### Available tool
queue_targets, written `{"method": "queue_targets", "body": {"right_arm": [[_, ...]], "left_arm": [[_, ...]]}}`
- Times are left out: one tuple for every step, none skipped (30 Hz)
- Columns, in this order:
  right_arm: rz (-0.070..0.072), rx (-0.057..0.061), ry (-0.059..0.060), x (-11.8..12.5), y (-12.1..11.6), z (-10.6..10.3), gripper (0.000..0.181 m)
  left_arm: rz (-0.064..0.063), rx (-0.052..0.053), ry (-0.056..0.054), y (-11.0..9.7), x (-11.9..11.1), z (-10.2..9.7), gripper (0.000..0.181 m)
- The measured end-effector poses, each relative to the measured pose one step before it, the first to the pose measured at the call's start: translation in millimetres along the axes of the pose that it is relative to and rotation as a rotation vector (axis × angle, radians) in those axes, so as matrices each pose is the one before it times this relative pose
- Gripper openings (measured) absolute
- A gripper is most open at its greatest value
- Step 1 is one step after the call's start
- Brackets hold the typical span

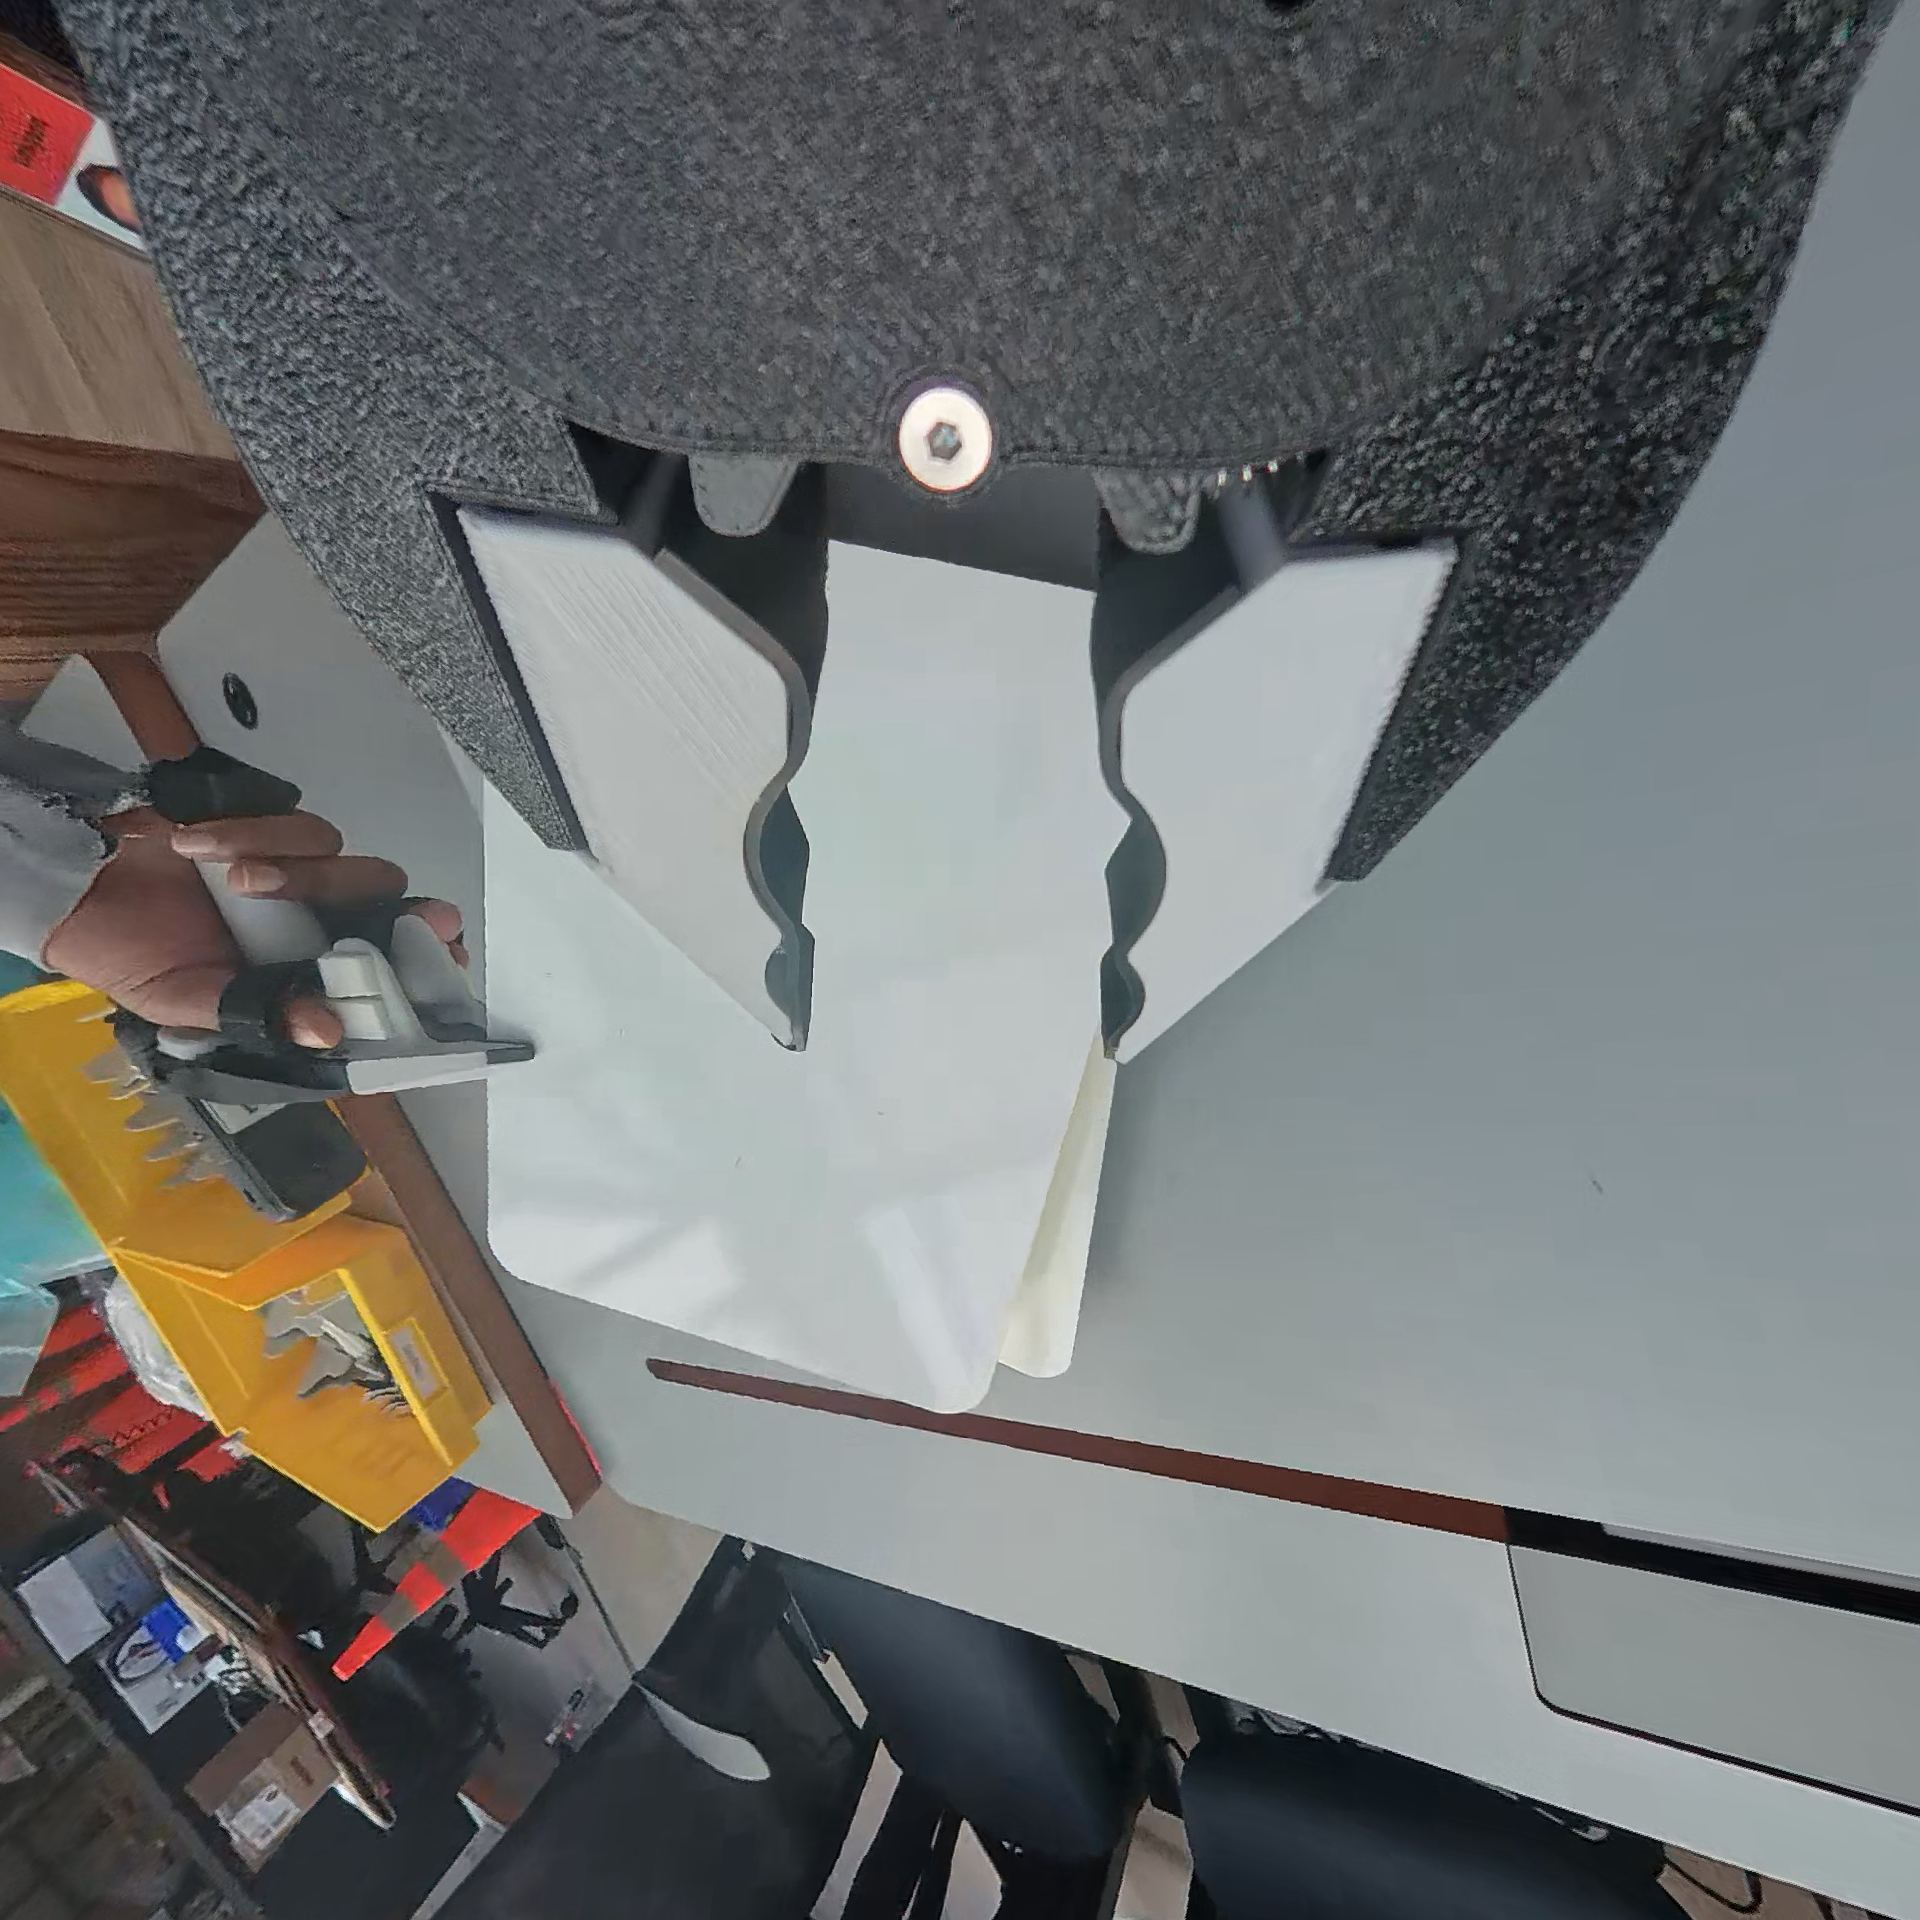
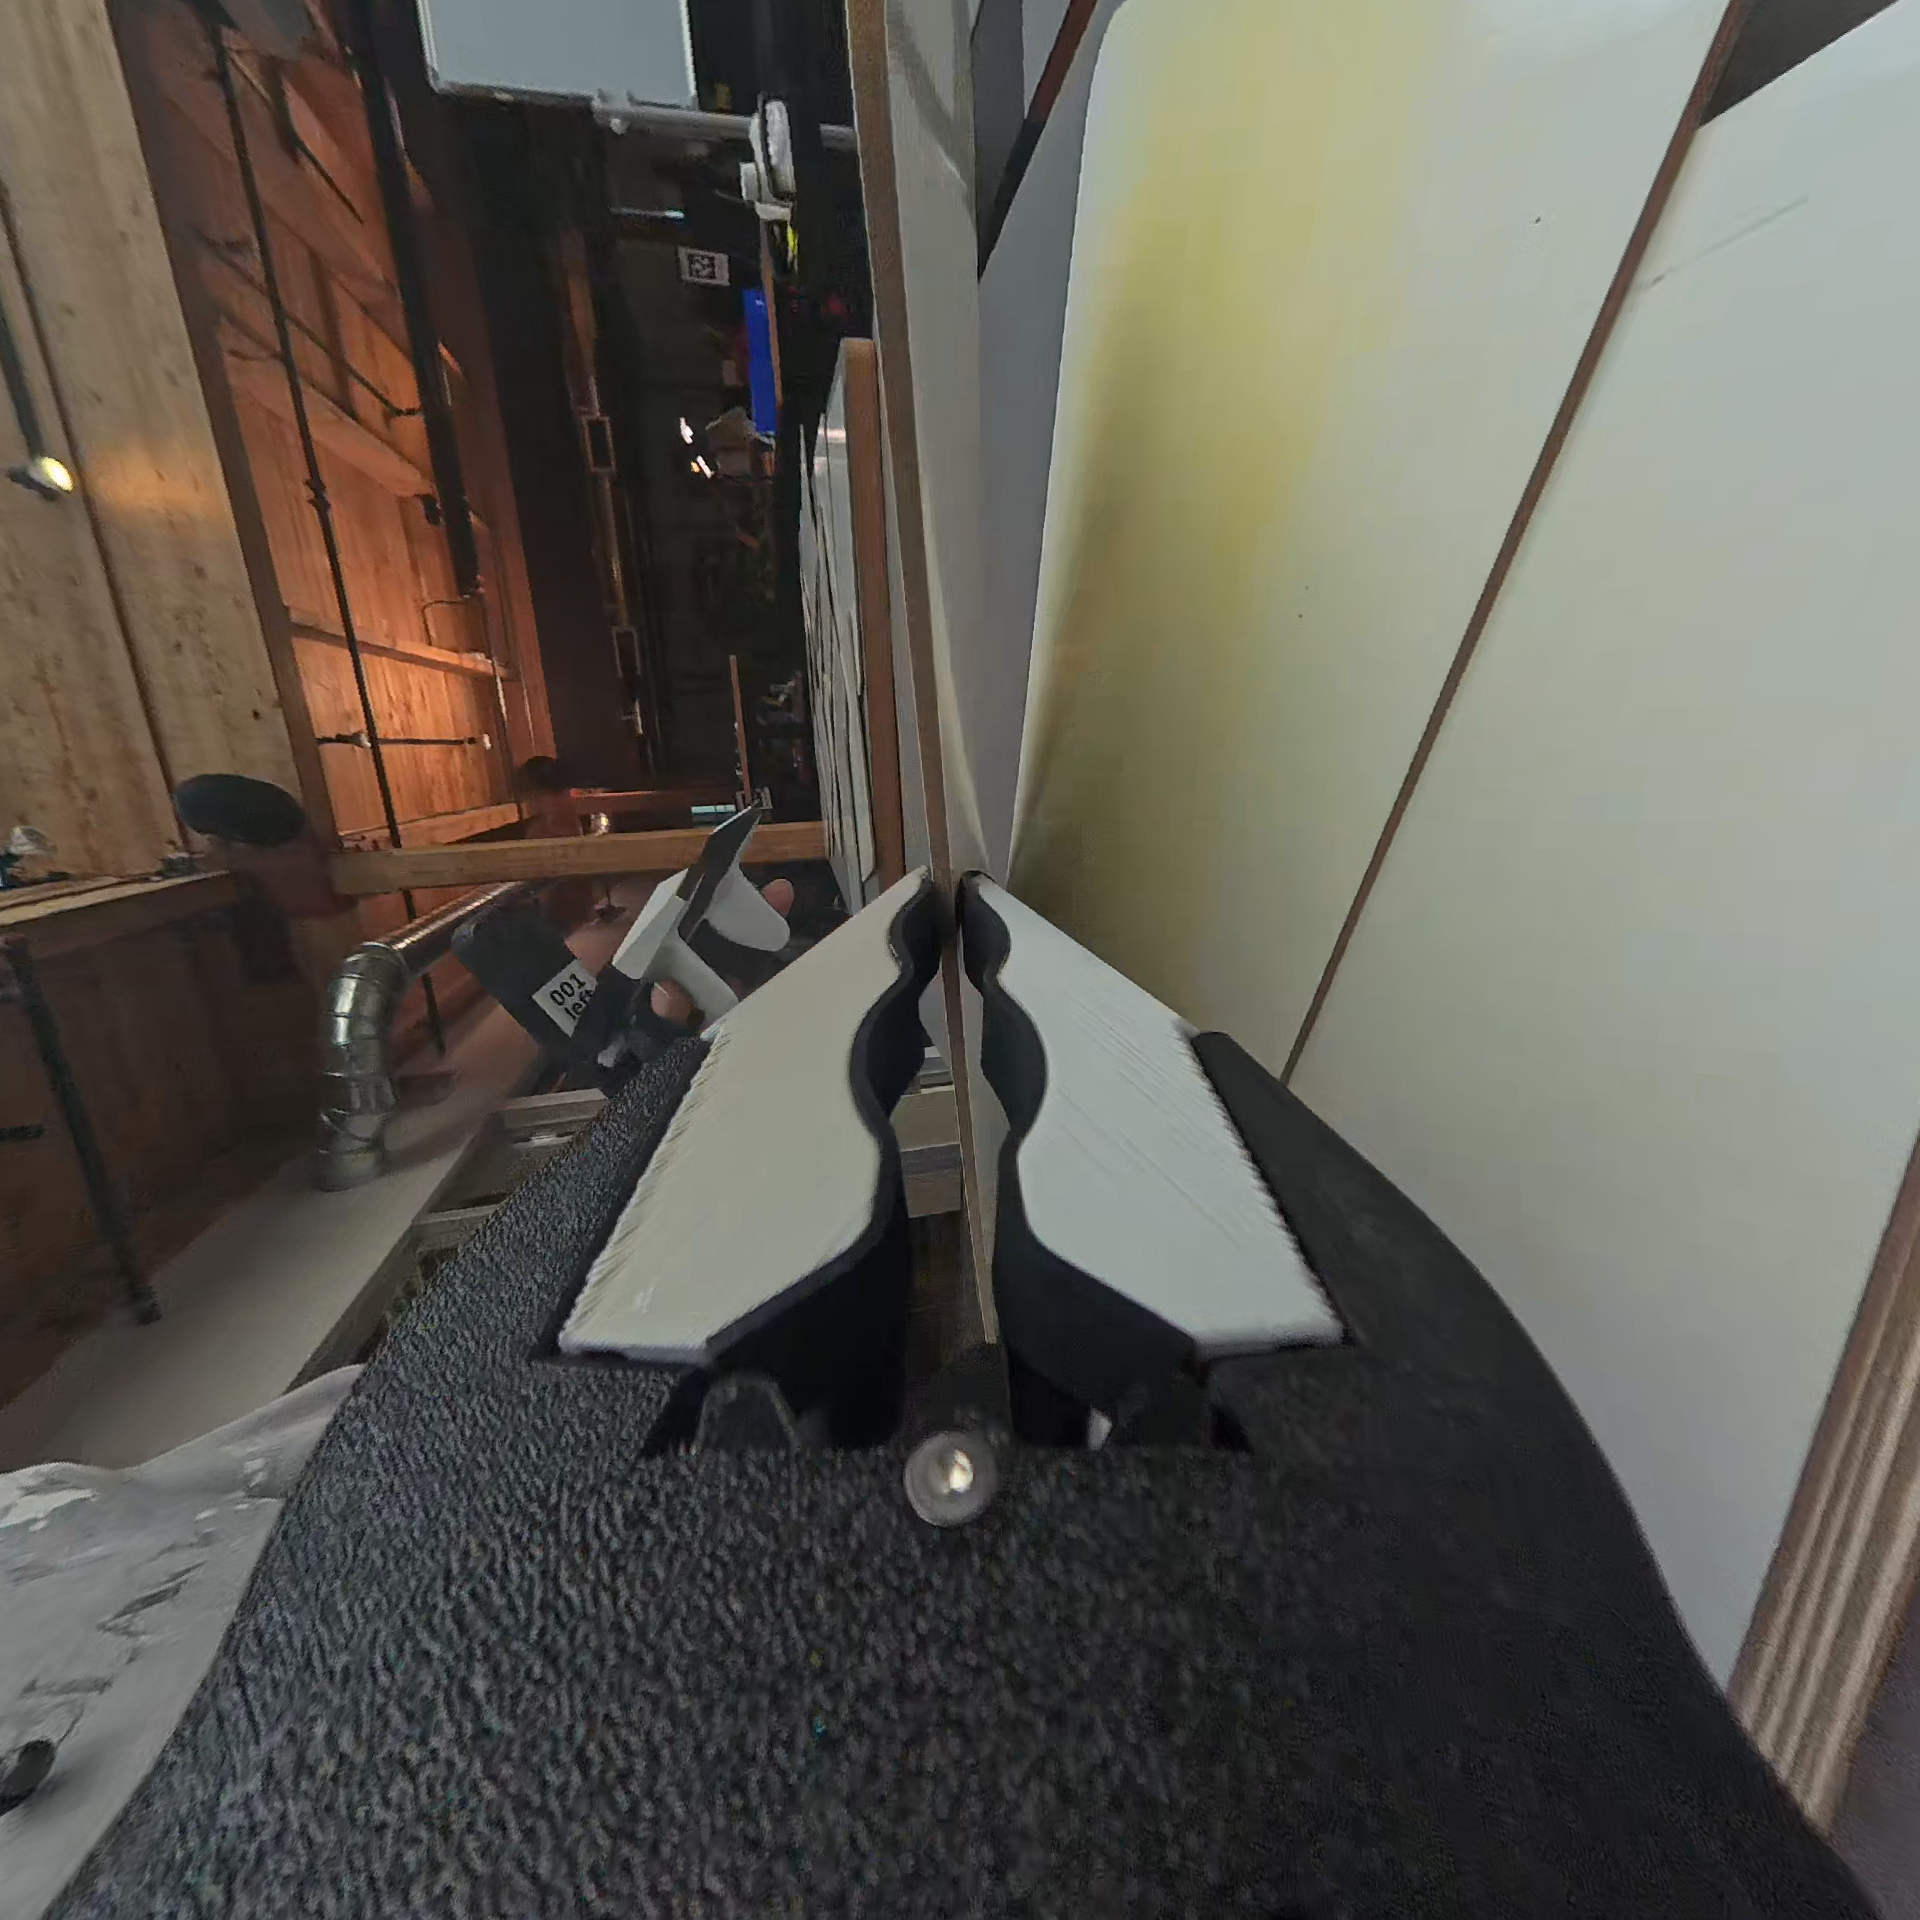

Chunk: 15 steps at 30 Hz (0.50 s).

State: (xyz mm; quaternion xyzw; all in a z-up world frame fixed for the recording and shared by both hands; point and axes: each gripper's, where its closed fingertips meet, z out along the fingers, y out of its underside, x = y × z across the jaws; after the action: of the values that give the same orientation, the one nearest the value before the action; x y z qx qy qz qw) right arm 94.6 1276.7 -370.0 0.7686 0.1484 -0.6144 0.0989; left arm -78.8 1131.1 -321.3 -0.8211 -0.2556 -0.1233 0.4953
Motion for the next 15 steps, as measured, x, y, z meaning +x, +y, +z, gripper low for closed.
{"method": "queue_targets", "body": {"right_arm": [[-0.0052, -0.0260, 0.0233, 5.77, -3.06, 5.19, 0.002], [0.0116, -0.0222, -0.0007, 2.81, -3.21, 4.25, 0.002], [0.0045, -0.0203, 0.0082, 3.74, -3.08, 3.18, 0.002], [0.0008, -0.0194, 0.0118, 3.92, -2.58, 2.33, 0.002], [0.0039, -0.0149, 0.0090, 3.44, -2.59, 1.60, 0.002], [0.0071, -0.0017, 0.0085, 3.04, -3.76, 0.97, 0.002], [0.0057, -0.0003, 0.0055, 2.37, -3.30, 0.75, 0.002], [0.0040, 0.0008, 0.0053, 2.17, -2.75, 0.42, 0.002], [0.0026, -0.0023, 0.0153, 3.62, -1.74, 0.37, 0.003], [0.0008, -0.0027, 0.0264, 5.53, -1.07, 0.26, 0.005], [-0.0029, -0.0005, 0.0338, 6.69, -0.85, 0.19, 0.008], [0.0018, 0.0004, 0.0238, 5.15, -0.74, 0.19, 0.018], [0.0066, 0.0009, 0.0179, 3.71, -0.58, -0.07, 0.033], [-0.0175, 0.0000, 0.0245, 2.68, 0.08, -0.78, 0.042], [-0.0334, 0.0046, 0.0212, 0.53, -0.04, -1.79, 0.042]], "left_arm": [[0.0138, -0.0197, 0.0016, -1.24, -4.60, 8.90, 0.056], [0.0117, -0.0216, 0.0025, -0.87, -4.91, 8.84, 0.056], [0.0100, -0.0231, 0.0042, -0.34, -4.80, 8.72, 0.055], [0.0077, -0.0254, 0.0055, 0.09, -4.60, 8.37, 0.055], [0.0067, -0.0213, 0.0065, 0.00, -4.07, 7.76, 0.055], [0.0055, -0.0174, 0.0079, 0.02, -3.45, 7.15, 0.054], [0.0060, -0.0178, 0.0071, 0.59, -3.24, 6.94, 0.054], [0.0066, -0.0168, 0.0078, 0.96, -2.65, 6.45, 0.054], [0.0030, -0.0163, 0.0079, 1.36, -2.52, 6.21, 0.054], [-0.0023, -0.0154, 0.0074, 1.72, -2.69, 5.90, 0.054], [-0.0052, -0.0146, 0.0079, 1.78, -2.59, 5.66, 0.054], [-0.0044, -0.0131, 0.0059, 1.71, -2.71, 5.33, 0.054], [-0.0022, -0.0119, 0.0037, 1.50, -2.74, 5.04, 0.054], [-0.0021, -0.0140, 0.0042, 1.73, -2.47, 4.84, 0.054], [0.0004, -0.0121, 0.0026, 1.31, -2.29, 4.36, 0.054]]}}
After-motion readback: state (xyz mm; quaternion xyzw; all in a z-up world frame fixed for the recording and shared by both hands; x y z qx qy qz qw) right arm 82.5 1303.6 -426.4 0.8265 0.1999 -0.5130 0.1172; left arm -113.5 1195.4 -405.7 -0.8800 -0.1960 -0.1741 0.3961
